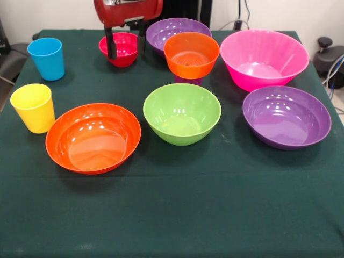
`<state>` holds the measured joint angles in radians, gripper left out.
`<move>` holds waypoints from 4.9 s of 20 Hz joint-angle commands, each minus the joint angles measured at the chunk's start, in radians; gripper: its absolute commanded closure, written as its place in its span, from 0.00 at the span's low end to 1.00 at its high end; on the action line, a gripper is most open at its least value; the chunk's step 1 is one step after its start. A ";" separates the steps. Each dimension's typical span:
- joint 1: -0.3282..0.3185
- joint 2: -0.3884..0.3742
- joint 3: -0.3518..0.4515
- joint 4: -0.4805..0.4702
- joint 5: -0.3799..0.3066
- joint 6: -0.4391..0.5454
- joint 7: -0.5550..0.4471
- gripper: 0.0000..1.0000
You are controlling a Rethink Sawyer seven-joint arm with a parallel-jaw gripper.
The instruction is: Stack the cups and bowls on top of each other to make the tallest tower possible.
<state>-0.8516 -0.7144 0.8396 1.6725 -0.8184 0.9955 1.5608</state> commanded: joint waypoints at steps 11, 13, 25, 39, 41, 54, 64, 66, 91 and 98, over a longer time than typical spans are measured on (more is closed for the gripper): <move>0.123 0.078 -0.145 -0.073 -0.072 0.051 -0.080 0.00; 0.126 0.078 -0.155 -0.069 -0.065 0.044 -0.063 0.00; 0.153 0.132 -0.202 -0.142 -0.039 0.048 -0.047 0.00; 0.200 0.183 -0.229 -0.194 -0.003 0.030 -0.014 0.00; 0.198 0.164 -0.225 -0.163 0.009 0.004 -0.002 0.00; 0.230 0.245 -0.214 -0.147 0.038 -0.106 0.061 0.00; 0.273 0.381 -0.227 -0.257 0.012 -0.214 0.058 0.00; 0.270 0.399 -0.228 -0.261 0.009 -0.242 0.048 0.00; 0.300 0.447 -0.212 -0.363 0.054 -0.253 -0.030 0.00; 0.264 0.408 -0.157 -0.337 0.056 -0.339 -0.060 0.00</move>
<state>-0.5775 -0.3019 0.6656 1.3881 -0.7565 0.7496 1.5608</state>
